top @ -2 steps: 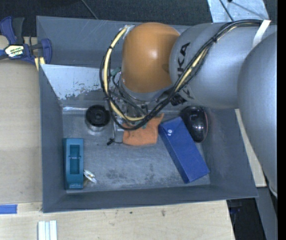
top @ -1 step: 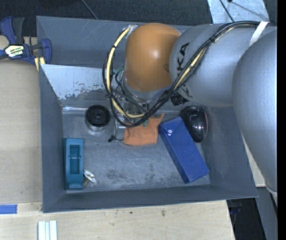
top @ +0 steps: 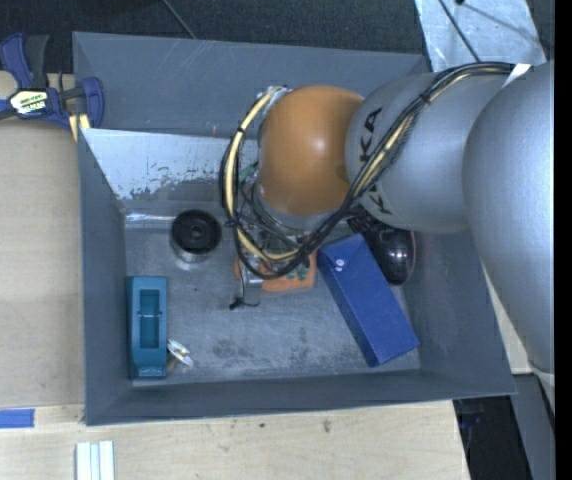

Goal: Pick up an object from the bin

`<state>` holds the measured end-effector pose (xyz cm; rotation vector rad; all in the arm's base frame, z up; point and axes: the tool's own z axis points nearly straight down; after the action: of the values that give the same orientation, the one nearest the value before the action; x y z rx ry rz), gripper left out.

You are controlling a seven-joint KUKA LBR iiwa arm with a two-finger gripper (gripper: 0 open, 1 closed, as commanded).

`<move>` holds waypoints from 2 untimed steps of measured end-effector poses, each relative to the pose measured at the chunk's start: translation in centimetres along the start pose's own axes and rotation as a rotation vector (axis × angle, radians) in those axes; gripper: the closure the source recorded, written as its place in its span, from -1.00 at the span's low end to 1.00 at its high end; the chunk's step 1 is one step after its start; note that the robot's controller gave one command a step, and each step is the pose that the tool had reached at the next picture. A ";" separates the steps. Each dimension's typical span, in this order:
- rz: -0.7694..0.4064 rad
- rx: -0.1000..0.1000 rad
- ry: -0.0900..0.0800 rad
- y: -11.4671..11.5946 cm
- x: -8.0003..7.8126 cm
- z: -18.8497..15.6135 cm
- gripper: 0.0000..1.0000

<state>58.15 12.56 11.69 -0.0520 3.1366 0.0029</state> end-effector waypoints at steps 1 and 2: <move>-0.054 0.002 0.003 -2.3 -0.2 2.0 -1.00; -0.039 0.002 0.005 -3.3 0.0 1.5 -1.00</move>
Offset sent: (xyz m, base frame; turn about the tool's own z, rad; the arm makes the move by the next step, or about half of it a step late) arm -0.0028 -0.0411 -0.0017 -0.0278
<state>58.28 9.26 10.18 -0.1134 3.1401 -0.0001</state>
